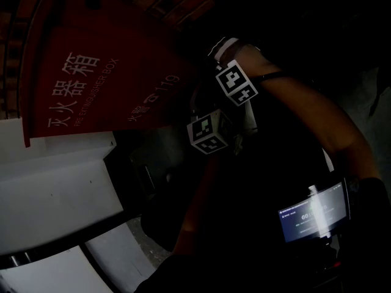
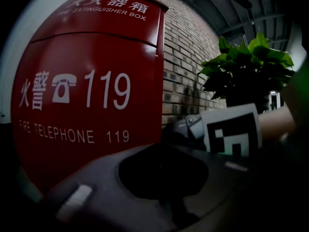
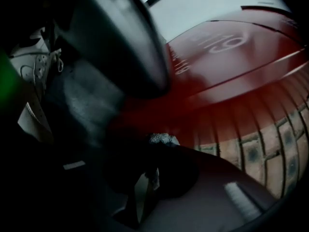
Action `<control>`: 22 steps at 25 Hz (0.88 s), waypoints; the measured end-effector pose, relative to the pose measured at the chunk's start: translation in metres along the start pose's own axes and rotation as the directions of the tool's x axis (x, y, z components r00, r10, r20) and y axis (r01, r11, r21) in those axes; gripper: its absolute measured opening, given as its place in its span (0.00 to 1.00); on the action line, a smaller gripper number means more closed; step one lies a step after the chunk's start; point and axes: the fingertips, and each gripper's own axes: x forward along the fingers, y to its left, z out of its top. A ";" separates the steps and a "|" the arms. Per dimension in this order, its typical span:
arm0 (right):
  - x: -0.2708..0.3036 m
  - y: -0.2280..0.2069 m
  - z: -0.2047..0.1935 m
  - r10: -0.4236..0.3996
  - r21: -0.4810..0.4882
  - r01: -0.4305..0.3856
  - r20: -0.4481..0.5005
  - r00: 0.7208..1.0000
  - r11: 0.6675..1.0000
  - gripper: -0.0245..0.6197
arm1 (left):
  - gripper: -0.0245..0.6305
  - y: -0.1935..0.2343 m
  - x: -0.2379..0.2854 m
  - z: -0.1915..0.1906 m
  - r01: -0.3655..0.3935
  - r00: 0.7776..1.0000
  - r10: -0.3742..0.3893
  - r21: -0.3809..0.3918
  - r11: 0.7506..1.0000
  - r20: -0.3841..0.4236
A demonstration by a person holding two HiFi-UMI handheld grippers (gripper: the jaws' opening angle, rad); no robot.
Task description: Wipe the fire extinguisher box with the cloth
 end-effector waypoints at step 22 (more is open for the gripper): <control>-0.190 -0.288 -0.014 -0.537 -0.033 0.537 -0.112 0.836 0.843 0.11 | 0.04 -0.036 -0.041 0.143 0.107 0.985 -0.110 0.029 0.994 0.129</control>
